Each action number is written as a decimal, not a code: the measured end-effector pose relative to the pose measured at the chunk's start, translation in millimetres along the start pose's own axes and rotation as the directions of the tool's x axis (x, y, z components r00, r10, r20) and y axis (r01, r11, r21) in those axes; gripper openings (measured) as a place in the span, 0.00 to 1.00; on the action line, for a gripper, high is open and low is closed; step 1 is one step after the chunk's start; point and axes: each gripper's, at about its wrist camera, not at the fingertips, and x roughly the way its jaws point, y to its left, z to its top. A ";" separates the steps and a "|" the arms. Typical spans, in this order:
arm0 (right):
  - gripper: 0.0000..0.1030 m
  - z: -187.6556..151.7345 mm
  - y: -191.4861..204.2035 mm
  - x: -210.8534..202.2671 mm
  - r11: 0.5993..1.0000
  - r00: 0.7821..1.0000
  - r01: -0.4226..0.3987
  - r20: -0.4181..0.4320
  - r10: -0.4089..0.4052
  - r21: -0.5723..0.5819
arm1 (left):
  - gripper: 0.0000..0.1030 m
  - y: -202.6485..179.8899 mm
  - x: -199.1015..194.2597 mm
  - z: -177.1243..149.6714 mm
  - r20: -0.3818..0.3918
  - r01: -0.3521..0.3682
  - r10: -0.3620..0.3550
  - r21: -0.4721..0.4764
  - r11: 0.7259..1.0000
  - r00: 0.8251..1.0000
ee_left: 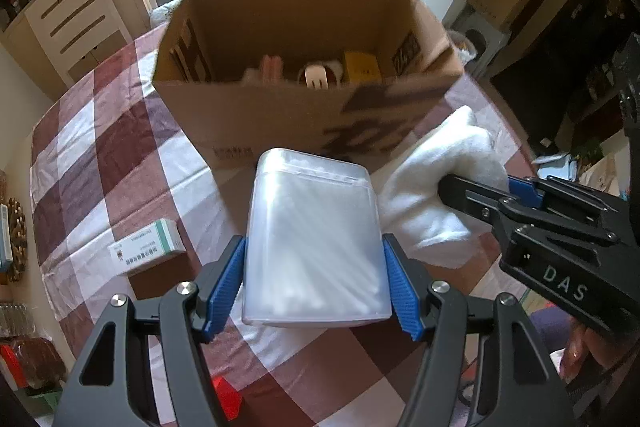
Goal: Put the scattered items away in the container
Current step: 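Carry the white plastic box over the cardboard box while the right tool carries the glove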
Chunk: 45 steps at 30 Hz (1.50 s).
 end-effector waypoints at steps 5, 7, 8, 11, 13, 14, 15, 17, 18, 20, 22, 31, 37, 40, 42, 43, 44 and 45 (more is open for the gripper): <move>0.27 22.9 12.2 -26.2 0.999 0.998 -0.021 0.059 0.023 -0.037 | 0.65 8.5 -32.2 16.7 0.052 0.032 -0.031 -0.017 0.999 0.998; 0.27 31.0 16.3 -36.7 0.998 0.996 -0.024 0.084 0.029 -0.052 | 0.65 11.7 -47.1 24.1 0.077 0.049 -0.047 -0.022 0.999 0.996; 0.27 36.1 18.9 -42.7 0.998 0.995 -0.025 0.097 0.031 -0.060 | 0.65 13.2 -52.3 27.6 0.086 0.058 -0.056 -0.025 0.998 0.995; 0.27 50.0 24.6 -56.7 0.997 0.990 -0.022 0.138 0.033 -0.075 | 0.65 17.6 -67.8 41.0 0.113 0.086 -0.082 -0.034 0.996 0.990; 0.27 59.5 27.6 -62.8 0.996 0.986 -0.020 0.161 0.033 -0.085 | 0.65 20.1 -74.7 53.2 0.133 0.099 -0.093 -0.038 0.994 0.987; 0.27 66.8 29.3 -64.8 0.996 0.984 -0.013 0.175 0.029 -0.094 | 0.65 21.5 -76.3 58.8 0.139 0.102 -0.096 -0.040 0.994 0.986; 0.27 71.1 30.0 -65.7 0.995 0.983 -0.010 0.183 0.027 -0.097 | 0.65 23.3 -77.1 66.1 0.143 0.101 -0.094 -0.042 0.994 0.985; 0.27 85.3 29.5 -64.5 0.995 0.979 0.004 0.201 0.016 -0.099 | 0.65 27.7 -75.5 81.0 0.154 0.098 -0.090 -0.049 0.994 0.984; 0.27 89.0 29.4 -63.9 0.995 0.978 0.008 0.209 0.013 -0.098 | 0.65 30.4 -72.5 89.5 0.152 0.101 -0.091 -0.054 0.993 0.984; 0.27 100.1 26.7 -59.4 0.995 0.975 0.025 0.220 -0.004 -0.095 | 0.65 35.9 -64.6 105.0 0.148 0.112 -0.100 -0.069 0.991 0.984; 0.27 109.2 22.8 -53.0 0.995 0.973 0.045 0.230 -0.022 -0.093 | 0.65 40.6 -55.8 115.6 0.139 0.113 -0.101 -0.081 0.990 0.985; 0.27 142.1 9.2 -9.5 0.993 0.979 0.092 0.190 -0.076 -0.074 | 0.65 60.1 5.2 159.8 0.083 0.113 -0.103 -0.130 0.985 0.991; 0.27 146.5 17.9 14.4 0.987 0.984 0.111 0.153 -0.093 -0.114 | 0.65 59.7 36.1 159.5 0.037 0.081 -0.077 -0.112 0.990 0.996; 0.27 142.9 24.0 26.7 0.983 0.988 0.114 0.122 -0.096 -0.144 | 0.65 55.9 47.3 152.4 0.017 0.066 -0.065 -0.097 0.993 0.998; 0.27 139.5 27.7 34.1 0.980 0.989 0.119 0.104 -0.103 -0.161 | 0.65 55.6 50.3 146.5 0.010 0.046 -0.046 -0.089 0.995 0.999; 0.27 138.1 29.0 37.6 0.979 0.990 0.119 0.096 -0.104 -0.167 | 0.65 55.8 53.1 143.9 0.003 0.039 -0.039 -0.087 0.995 0.999; 0.27 136.1 28.6 41.0 0.979 0.991 0.115 0.084 -0.101 -0.170 | 0.65 56.4 55.1 142.9 -0.002 0.036 -0.036 -0.087 0.996 0.999; 0.27 134.4 27.9 44.2 0.979 0.992 0.111 0.075 -0.100 -0.172 | 0.65 56.8 57.0 140.8 -0.006 0.032 -0.032 -0.086 0.996 0.999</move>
